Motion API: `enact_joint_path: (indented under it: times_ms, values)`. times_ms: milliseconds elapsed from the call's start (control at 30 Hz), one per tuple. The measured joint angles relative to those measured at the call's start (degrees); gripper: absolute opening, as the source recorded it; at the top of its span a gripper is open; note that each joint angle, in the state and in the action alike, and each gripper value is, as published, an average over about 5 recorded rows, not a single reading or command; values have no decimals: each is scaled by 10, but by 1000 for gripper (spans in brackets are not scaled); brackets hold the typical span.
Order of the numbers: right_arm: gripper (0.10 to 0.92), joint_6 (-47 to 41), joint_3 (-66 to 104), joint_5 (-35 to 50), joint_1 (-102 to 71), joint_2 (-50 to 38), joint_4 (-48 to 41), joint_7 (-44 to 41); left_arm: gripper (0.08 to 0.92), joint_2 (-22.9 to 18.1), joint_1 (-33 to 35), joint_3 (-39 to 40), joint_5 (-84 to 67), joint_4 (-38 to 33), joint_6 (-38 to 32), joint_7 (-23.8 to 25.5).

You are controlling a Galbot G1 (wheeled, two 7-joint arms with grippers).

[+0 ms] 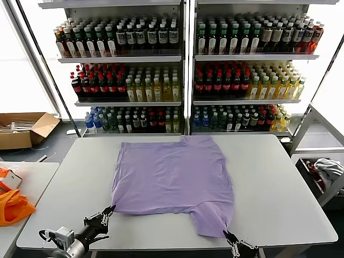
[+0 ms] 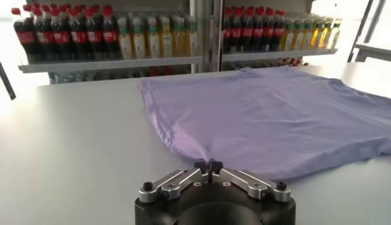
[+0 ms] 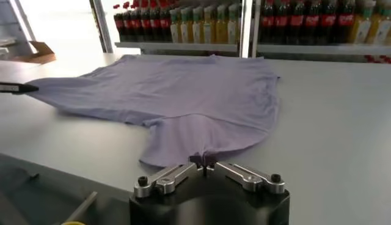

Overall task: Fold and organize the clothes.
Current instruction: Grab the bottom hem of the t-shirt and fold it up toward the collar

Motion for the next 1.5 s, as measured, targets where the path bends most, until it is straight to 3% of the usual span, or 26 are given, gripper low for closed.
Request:
enact_joint_path:
  times_ms: [300,567,1000,1400,1500]
  values:
    - [106,44,13,32,-18,11,28,-11,94,-13,47,-22,7,-52,3,1]
    - [106,54,0,56,58,24,7,19,94,5,33,-21,4,-58,8,4]
    - [106,37,-74,84,253,4,-83,110,94,64,-85,14,-46,19,48,2]
    - [107,6,-185,84,465,0,-232,148,99,96,-213,63,-75,132,63,-5]
    - [132,-1,-209,75,508,3,-267,149,137,100,-237,73,-74,160,64,-4]
